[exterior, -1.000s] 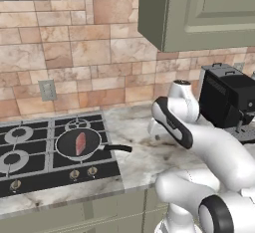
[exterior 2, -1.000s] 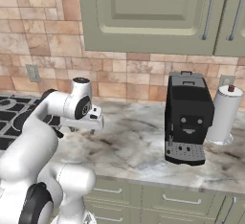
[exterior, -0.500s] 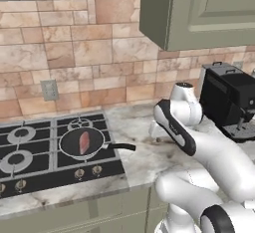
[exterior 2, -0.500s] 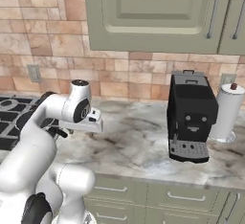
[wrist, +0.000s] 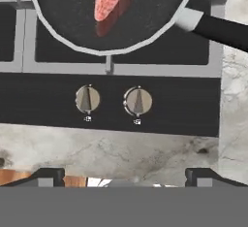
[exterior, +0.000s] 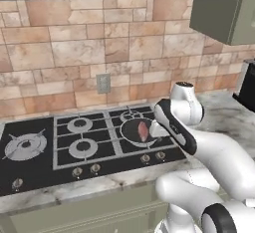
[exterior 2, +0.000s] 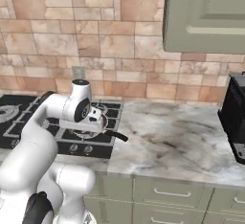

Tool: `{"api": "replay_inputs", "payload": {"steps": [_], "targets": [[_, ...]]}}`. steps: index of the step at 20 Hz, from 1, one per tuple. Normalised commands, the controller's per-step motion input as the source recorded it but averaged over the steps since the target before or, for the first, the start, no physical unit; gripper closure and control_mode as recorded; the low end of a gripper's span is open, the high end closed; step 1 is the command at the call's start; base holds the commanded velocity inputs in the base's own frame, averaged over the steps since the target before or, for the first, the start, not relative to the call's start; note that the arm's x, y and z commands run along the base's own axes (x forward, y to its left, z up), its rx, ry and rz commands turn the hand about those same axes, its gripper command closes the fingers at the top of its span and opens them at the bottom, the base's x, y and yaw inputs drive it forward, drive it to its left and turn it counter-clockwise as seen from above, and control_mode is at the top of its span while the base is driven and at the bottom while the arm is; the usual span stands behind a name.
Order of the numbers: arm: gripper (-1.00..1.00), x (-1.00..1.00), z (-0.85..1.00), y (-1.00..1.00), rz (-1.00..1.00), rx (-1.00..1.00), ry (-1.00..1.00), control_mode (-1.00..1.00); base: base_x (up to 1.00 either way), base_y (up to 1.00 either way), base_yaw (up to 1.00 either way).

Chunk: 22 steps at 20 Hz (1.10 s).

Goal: Place both pans onto different burners. Then place the lemon and the steak on different pans.

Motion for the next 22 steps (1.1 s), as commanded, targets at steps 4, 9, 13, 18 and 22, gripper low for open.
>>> {"api": "replay_inputs", "payload": {"steps": [4, 9, 13, 18, 22], "targets": [[-1.0, 0.0, 0.0, 0.0, 0.0, 0.0, 0.0, 1.0, -0.5, 1.0, 0.0], [-1.0, 0.0, 0.0, 0.0, 0.0, 0.0, 0.0, 1.0, -0.52, 1.0, 0.0], [-1.0, 0.0, 0.0, 0.0, 0.0, 0.0, 0.0, 1.0, -0.15, 1.0, 0.0], [-1.0, 0.0, 0.0, 0.0, 0.0, 0.0, 0.0, 1.0, 0.14, 0.85, 0.0], [-1.0, 0.0, 0.0, 0.0, 0.0, 0.0, 0.0, 1.0, 0.24, 0.85, 0.0]]}}
